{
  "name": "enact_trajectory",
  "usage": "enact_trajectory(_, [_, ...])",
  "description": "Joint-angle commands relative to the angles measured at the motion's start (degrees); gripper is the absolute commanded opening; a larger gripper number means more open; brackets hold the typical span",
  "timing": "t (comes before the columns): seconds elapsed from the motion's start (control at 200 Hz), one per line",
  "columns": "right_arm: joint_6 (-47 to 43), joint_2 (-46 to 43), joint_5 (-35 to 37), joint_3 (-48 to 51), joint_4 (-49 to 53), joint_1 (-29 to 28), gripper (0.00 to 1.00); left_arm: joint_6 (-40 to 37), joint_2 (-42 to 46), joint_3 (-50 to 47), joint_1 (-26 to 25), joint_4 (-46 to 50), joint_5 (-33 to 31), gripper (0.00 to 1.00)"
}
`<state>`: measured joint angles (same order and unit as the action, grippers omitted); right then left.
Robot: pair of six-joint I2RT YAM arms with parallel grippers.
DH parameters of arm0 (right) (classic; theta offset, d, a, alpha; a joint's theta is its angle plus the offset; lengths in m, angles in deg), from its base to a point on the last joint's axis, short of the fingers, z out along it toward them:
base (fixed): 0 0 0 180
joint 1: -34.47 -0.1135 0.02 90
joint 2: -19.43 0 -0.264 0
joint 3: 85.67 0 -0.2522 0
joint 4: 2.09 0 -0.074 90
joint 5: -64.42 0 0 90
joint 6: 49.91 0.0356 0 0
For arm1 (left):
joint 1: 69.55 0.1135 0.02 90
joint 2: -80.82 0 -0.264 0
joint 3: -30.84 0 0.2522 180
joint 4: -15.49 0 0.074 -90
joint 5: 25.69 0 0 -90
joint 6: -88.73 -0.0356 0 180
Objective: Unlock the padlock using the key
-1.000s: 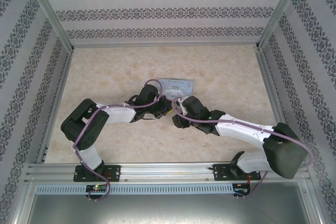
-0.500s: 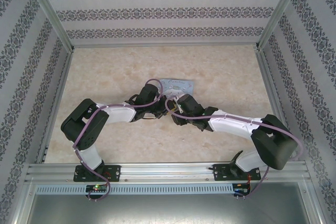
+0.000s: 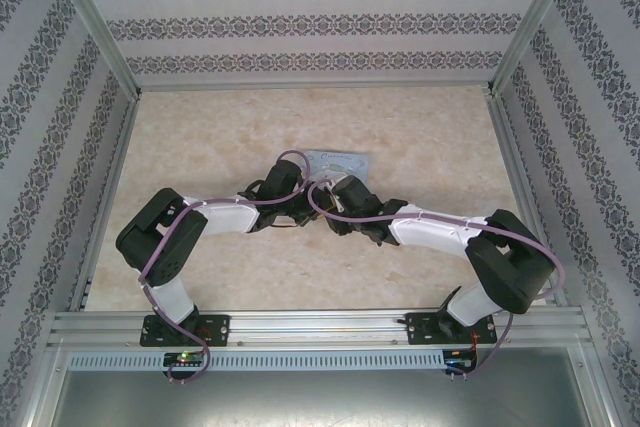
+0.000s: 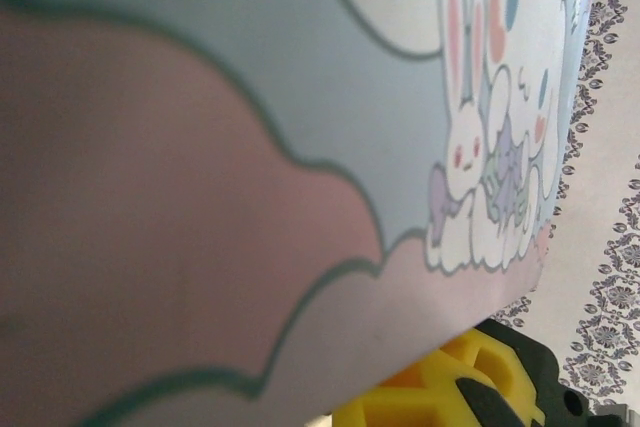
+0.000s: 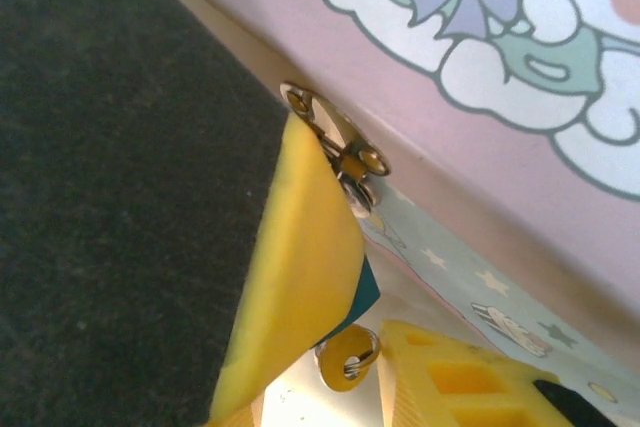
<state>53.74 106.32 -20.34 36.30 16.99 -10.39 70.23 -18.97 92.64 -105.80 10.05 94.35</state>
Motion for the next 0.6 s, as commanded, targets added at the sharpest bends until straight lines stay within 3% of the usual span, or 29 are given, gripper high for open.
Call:
enact_trajectory(0.0, [0.3,0.69,-0.77,-0.56,-1.76,1.12,0.33,-0.33,1.88,1.27,0.56,-0.36,2.22,0.0])
enact_trajectory(0.485, [1.82,-0.76,-7.49,-0.49,-3.63,3.99,0.02,0.04,1.44,0.51,0.5,-1.71,2.55,0.0])
enact_trajectory(0.6, [2.42,-1.07,-8.63,-0.19,-4.07,4.34,0.0,0.3,1.43,0.31,0.43,-1.98,2.48,0.0])
